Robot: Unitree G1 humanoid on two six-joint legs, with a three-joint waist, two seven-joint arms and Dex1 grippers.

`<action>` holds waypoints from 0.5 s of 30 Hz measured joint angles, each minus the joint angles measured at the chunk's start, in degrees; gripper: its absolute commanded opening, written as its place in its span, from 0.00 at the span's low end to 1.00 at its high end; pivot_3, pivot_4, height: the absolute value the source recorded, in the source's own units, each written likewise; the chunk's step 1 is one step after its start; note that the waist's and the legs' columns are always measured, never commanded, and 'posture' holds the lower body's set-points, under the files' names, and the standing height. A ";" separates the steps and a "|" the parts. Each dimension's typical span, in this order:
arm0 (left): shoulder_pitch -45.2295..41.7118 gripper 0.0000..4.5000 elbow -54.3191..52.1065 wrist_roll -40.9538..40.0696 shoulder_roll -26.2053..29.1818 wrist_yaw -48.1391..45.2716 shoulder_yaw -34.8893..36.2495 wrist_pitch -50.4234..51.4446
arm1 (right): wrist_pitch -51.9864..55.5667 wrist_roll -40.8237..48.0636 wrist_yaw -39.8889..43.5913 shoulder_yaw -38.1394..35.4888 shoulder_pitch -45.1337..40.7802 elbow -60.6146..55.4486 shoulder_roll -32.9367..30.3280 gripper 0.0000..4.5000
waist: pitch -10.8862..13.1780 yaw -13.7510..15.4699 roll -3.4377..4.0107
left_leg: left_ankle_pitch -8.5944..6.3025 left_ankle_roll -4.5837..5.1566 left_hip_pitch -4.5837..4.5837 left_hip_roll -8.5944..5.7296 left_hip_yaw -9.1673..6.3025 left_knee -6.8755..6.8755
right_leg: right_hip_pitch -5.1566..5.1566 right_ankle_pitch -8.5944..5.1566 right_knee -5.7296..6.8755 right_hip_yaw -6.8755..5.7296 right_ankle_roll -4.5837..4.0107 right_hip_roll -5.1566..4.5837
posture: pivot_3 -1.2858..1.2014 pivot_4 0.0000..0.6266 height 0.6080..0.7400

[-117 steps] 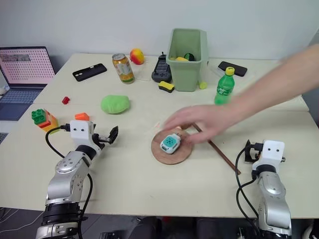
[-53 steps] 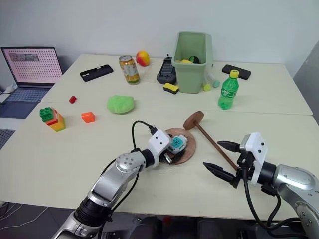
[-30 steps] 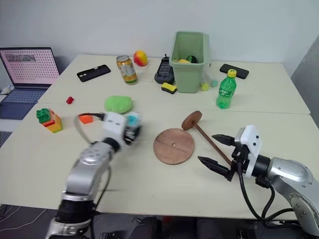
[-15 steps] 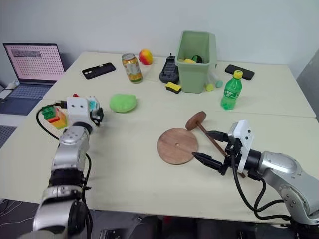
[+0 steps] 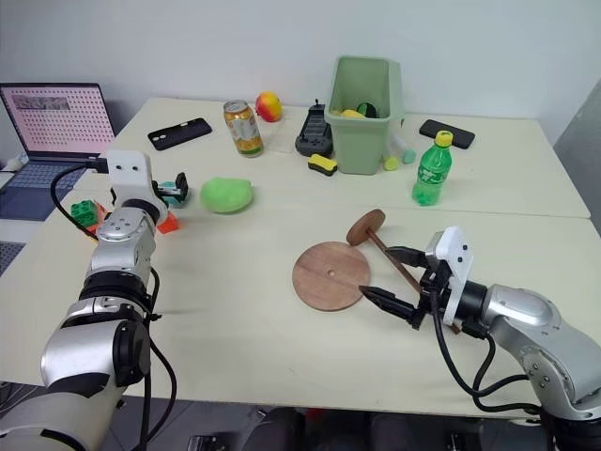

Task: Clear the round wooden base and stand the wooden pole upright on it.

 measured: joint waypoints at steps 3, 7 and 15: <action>1.80 1.00 -3.63 -0.26 -0.01 -0.67 -0.02 0.31 | -0.10 -0.14 -0.02 -0.04 0.48 -0.02 0.06 1.00 | 0.00 -0.08 0.00 | 0.00 0.00 0.00 0.02 -0.01 0.00 | -0.01 0.00 0.01 0.03 0.00 0.00 | 0.52 0.24 1.00; 8.86 1.00 -17.63 -2.60 0.18 -4.69 -0.06 7.49 | -0.36 -0.33 0.19 -0.23 1.39 -0.02 -0.33 1.00 | 0.00 -0.19 0.00 | 0.00 -0.01 0.00 0.06 0.00 0.00 | -0.05 0.00 0.04 0.11 0.00 -0.02 | 0.52 0.24 1.00; 21.35 1.00 -58.75 -20.07 13.23 -35.36 -6.96 37.33 | 13.37 2.60 -1.88 -1.28 -20.84 8.42 -7.48 1.00 | 0.05 -1.42 0.07 | 0.01 -0.01 0.19 0.11 0.03 -0.02 | -0.03 -0.01 0.26 0.21 -0.03 -0.03 | 0.52 0.24 1.00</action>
